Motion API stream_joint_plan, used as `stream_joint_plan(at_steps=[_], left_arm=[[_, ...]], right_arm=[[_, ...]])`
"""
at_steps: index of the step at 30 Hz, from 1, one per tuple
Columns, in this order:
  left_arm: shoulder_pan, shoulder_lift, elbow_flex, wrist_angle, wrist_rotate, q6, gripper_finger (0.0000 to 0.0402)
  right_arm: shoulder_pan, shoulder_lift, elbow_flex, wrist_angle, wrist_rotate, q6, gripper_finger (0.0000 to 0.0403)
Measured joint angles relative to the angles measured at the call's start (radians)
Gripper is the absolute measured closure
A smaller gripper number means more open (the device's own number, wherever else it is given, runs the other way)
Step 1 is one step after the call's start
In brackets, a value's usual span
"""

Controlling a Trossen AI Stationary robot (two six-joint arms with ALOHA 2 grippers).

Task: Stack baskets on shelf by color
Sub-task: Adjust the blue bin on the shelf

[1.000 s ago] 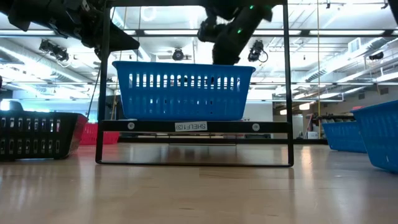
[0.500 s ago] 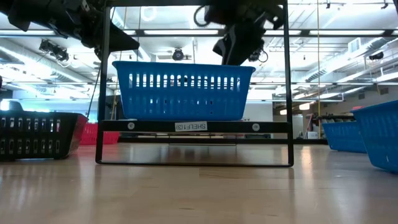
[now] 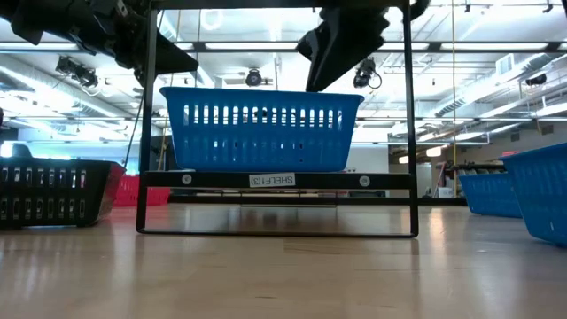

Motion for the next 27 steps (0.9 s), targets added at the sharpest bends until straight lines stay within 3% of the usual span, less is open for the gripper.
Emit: stream_joint_plan(at_steps=[27], left_arm=[[0.000, 0.000, 0.000, -0.014, 0.000, -0.003, 0.0385]], right_arm=[[0.009, 0.060, -0.016, 0.037, -0.038, -0.021, 0.0309]])
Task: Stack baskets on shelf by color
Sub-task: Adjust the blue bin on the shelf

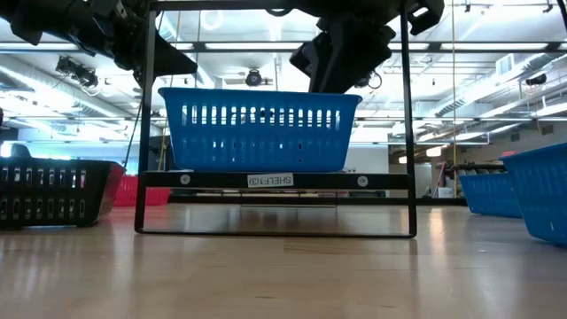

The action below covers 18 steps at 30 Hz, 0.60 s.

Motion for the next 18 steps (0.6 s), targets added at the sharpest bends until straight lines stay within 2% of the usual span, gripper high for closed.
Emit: stream_joint_plan(at_steps=[18], left_arm=[[0.000, 0.000, 0.000, 0.000, 0.000, -0.001, 0.0385]], right_arm=[[-0.005, 0.001, 0.000, -0.065, -0.018, 0.060, 0.0309]])
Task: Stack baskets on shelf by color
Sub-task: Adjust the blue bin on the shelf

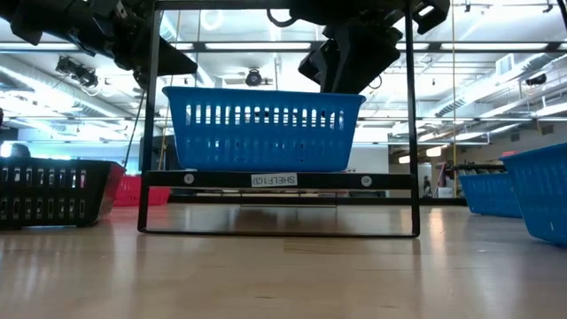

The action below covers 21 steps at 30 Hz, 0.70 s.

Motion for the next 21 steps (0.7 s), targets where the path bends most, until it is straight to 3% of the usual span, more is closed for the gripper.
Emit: stream_joint_plan(at_steps=[21], left_arm=[[0.000, 0.000, 0.000, -0.003, 0.000, 0.000, 0.0383]], right_arm=[[0.001, -0.007, 0.003, -0.054, -0.012, 0.063, 0.0309]])
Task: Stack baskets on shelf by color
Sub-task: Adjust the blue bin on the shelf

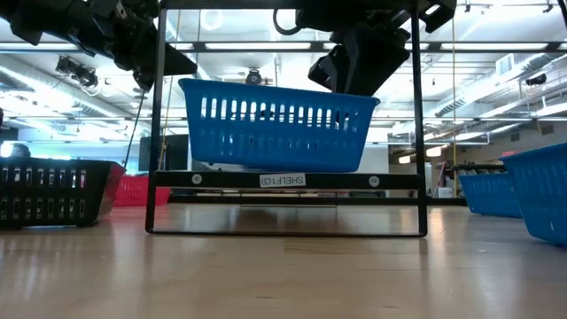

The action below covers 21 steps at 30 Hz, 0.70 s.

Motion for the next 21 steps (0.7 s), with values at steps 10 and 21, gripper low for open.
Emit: stream_joint_plan(at_steps=[10, 21], left_arm=[[0.000, 0.000, 0.000, -0.005, 0.000, 0.000, 0.0387], [-0.009, 0.000, 0.000, -0.084, 0.186, -0.114, 0.0377]], right_arm=[[0.002, -0.072, 0.000, -0.006, -0.007, -0.002, 0.0309], [0.002, -0.196, 0.001, -0.050, 0.085, 0.021, 0.0309]])
